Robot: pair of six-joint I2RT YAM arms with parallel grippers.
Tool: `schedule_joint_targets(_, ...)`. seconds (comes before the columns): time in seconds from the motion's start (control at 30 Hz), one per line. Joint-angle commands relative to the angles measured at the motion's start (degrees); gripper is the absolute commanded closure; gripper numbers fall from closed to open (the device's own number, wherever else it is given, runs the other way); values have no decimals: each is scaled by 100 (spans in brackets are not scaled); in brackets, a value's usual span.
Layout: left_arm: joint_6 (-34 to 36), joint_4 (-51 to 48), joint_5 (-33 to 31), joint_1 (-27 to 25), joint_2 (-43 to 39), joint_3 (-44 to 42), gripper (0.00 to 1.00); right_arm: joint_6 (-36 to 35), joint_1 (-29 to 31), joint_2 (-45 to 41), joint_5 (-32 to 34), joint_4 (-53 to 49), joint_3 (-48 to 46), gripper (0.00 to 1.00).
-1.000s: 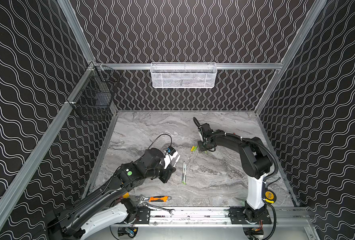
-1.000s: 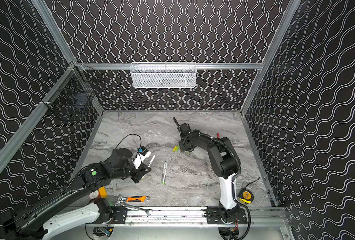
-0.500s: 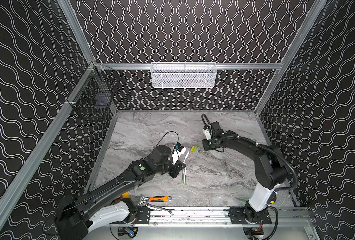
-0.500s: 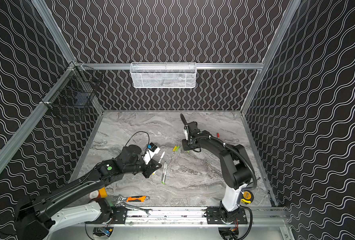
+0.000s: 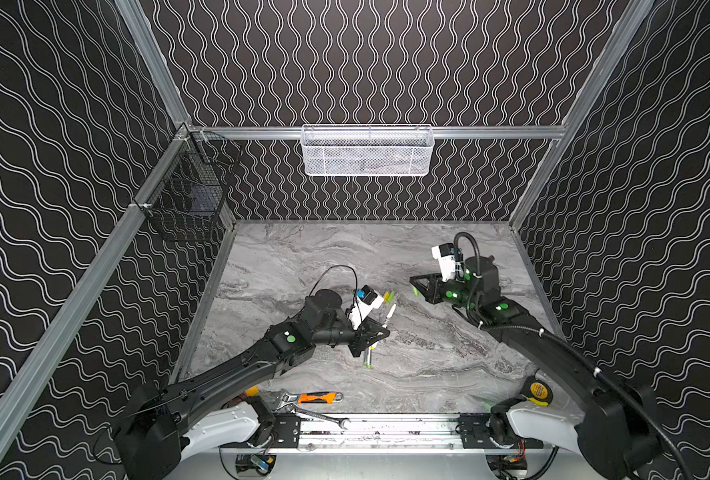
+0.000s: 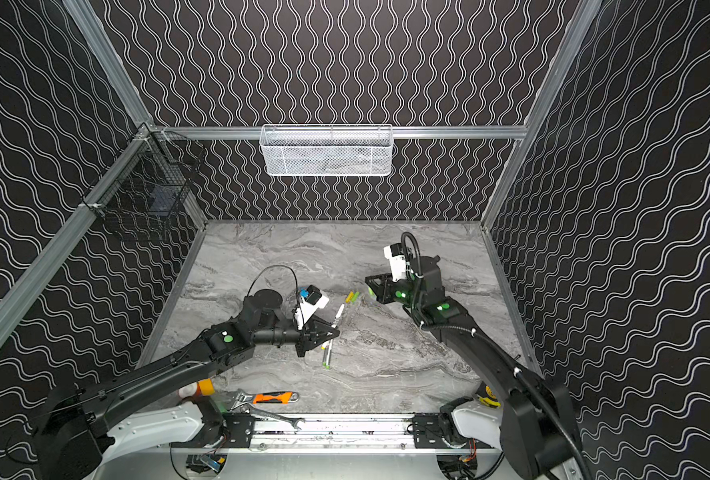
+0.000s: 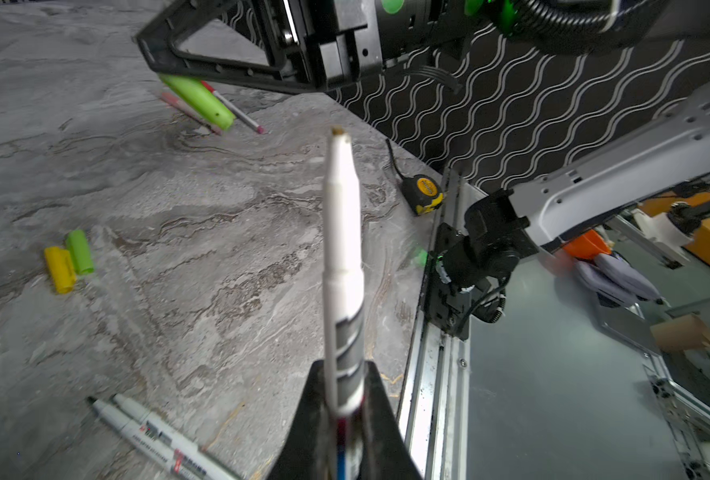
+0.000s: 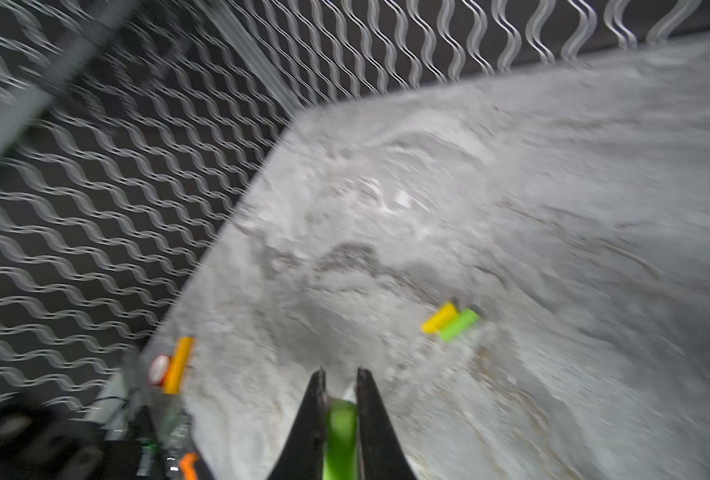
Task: Insert the pens into the pen caps
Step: 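Carry the green cap with the right gripper over the marker tip in the left gripper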
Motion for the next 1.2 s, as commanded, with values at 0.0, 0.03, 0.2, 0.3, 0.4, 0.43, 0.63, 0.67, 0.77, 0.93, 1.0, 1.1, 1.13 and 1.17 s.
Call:
schedule_joint_targets(0.0, -281, 930, 686, 25, 40, -128, 100, 907, 32, -278, -783, 2200, -387, 86)
schedule_joint_targets(0.03, -348, 1035, 780, 47, 38, -156, 100, 989, 58, -334, -868, 2492, -479, 86)
schedule_joint_targets(0.2, -583, 1343, 1081, 167, 74, -227, 100, 1075, 224, -503, -1068, 3447, -740, 86)
schedule_joint_targets(0.3, -724, 1563, 1217, 232, 118, -302, 100, 1034, 501, -608, -1072, 3800, -802, 86)
schedule_joint_targets(0.4, -860, 1792, 1409, 236, 213, -338, 100, 1084, 605, -639, -1176, 4158, -820, 86)
schedule_joint_targets(0.43, -904, 1874, 1480, 235, 248, -342, 100, 1138, 631, -609, -1234, 4282, -808, 86)
schedule_joint_targets(0.63, -886, 1956, 1502, 234, 204, -362, 100, 1175, 912, -461, -1257, 4481, -682, 86)
schedule_joint_targets(0.67, -879, 1943, 1496, 238, 192, -362, 100, 1163, 959, -440, -1242, 4497, -668, 86)
schedule_joint_targets(0.77, -875, 1951, 1451, 246, 147, -399, 100, 1190, 1054, -372, -1238, 4569, -635, 86)
schedule_joint_targets(0.93, -875, 1964, 1388, 244, 96, -447, 100, 1175, 1118, -401, -1212, 4581, -625, 86)
schedule_joint_targets(1.0, -886, 1982, 1345, 253, 52, -475, 100, 1145, 1114, -435, -1195, 4518, -631, 86)
schedule_joint_targets(1.1, -892, 2009, 1309, 280, -3, -502, 100, 1135, 1114, -480, -1210, 4467, -640, 86)
schedule_joint_targets(1.13, -892, 2022, 1307, 299, -14, -502, 100, 1153, 1116, -482, -1240, 4480, -635, 86)
schedule_joint_targets(1.17, -907, 2018, 1306, 311, -20, -504, 100, 1160, 1124, -480, -1268, 4489, -640, 86)
